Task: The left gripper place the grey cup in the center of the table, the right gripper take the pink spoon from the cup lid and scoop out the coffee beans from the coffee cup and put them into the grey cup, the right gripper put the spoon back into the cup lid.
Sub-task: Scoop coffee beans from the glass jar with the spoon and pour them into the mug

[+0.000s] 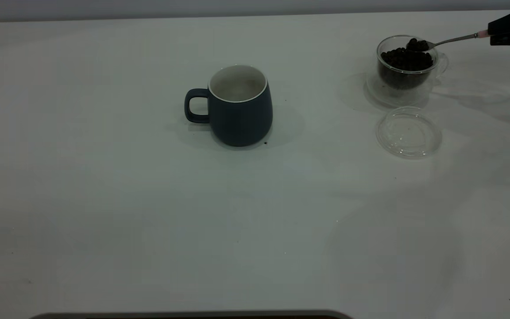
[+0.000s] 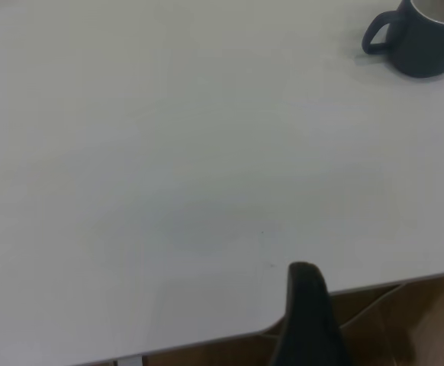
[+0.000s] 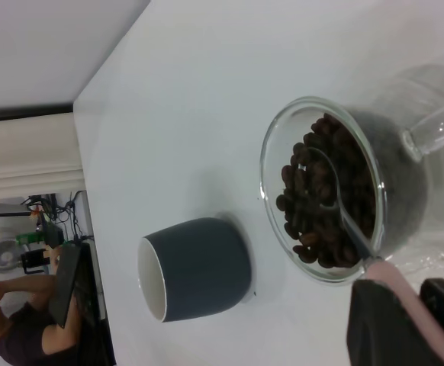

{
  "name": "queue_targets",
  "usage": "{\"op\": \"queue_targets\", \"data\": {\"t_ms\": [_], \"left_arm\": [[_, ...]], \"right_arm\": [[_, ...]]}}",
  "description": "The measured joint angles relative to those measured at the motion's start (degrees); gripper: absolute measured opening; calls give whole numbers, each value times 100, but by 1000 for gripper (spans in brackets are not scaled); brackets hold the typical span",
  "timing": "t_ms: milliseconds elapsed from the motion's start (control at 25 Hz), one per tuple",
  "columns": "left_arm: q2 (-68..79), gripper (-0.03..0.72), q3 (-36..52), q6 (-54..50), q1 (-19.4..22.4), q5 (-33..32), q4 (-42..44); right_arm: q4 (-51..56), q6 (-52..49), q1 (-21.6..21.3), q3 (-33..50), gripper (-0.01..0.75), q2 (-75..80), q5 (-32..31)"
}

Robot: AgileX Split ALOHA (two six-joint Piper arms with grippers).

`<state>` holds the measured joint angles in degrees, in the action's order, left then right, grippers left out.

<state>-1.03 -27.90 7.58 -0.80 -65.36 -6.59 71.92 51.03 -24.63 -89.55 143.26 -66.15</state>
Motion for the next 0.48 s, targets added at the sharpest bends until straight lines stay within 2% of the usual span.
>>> {"op": "queue_targets", "data": {"t_ms": [480], "left_arm": [[0,567,0,0,0,0,0]], "right_arm": [[341,-100,291,0,100,-61,-22]]}}
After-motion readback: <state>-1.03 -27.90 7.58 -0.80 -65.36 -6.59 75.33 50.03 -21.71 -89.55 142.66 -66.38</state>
